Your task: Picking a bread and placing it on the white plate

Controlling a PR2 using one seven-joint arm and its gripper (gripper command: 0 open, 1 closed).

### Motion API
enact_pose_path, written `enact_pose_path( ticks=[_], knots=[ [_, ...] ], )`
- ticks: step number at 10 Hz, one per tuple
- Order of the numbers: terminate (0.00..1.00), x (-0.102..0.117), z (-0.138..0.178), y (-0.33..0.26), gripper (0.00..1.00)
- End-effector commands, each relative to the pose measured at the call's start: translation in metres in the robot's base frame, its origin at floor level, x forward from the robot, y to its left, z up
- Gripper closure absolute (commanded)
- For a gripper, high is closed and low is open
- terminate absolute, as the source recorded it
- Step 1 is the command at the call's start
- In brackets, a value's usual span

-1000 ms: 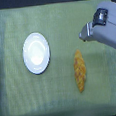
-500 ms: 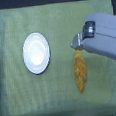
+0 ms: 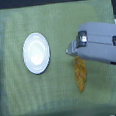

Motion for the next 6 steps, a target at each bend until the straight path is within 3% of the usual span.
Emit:
enact_pose_path(
  ticks=[1,6],
  knots=[
    [0.00,-0.005,-0.041,0.010,0.00],
    [0.00,-0.036,-0.053,-0.007,0.00]
  ],
)
